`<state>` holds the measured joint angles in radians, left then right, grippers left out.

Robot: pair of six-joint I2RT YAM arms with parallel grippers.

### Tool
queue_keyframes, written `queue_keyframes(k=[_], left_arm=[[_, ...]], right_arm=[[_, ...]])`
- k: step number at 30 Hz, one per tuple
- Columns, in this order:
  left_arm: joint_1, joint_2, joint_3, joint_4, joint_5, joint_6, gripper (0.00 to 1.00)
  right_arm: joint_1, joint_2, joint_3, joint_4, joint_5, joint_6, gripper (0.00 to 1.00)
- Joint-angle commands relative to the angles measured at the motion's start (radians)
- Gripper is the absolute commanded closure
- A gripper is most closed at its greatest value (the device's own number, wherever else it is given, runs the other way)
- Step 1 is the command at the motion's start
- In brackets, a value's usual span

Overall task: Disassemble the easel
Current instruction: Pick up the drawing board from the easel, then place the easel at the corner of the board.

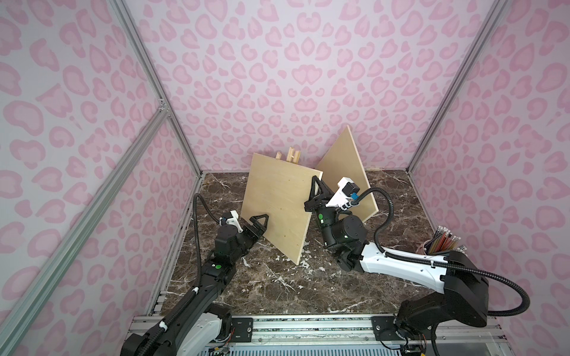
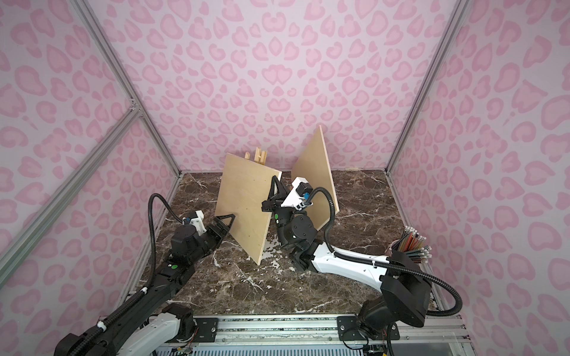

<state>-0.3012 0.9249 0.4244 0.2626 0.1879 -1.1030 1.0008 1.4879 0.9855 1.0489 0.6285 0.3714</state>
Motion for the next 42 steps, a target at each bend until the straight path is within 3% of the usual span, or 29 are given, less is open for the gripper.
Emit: queue_keyframes(k=[1, 7, 12, 18, 24, 31, 42], left_arm=[[0.000, -0.024, -0.015, 0.028, 0.003, -0.035, 0.03], [-0.001, -0.240, -0.040, -0.201, -0.069, -0.040, 0.03], [-0.001, -0.317, 0.025, -0.491, -0.064, -0.039, 0.03], [-0.001, -0.352, -0.181, -0.163, 0.036, -0.220, 0.03], [-0.002, -0.403, -0.187, -0.106, 0.039, -0.220, 0.03], [-0.001, -0.331, -0.221, 0.011, 0.081, -0.287, 0.03], [-0.026, -0.342, -0.246, 0.022, 0.076, -0.385, 0.03]], right_arm=[[-0.004, -0.017, -0.008, 0.194, -0.009, 0.099, 1.00], [-0.005, -0.038, -0.012, 0.154, -0.023, 0.101, 1.00], [-0.004, -0.045, -0.016, 0.147, -0.014, 0.116, 1.00], [0.013, -0.037, -0.002, 0.128, -0.001, 0.141, 1.00], [0.033, -0.055, -0.005, 0.117, 0.014, 0.159, 1.00], [0.042, -0.068, -0.009, 0.084, 0.034, 0.216, 1.00], [0.061, -0.061, 0.018, 0.033, 0.071, 0.263, 1.00]])
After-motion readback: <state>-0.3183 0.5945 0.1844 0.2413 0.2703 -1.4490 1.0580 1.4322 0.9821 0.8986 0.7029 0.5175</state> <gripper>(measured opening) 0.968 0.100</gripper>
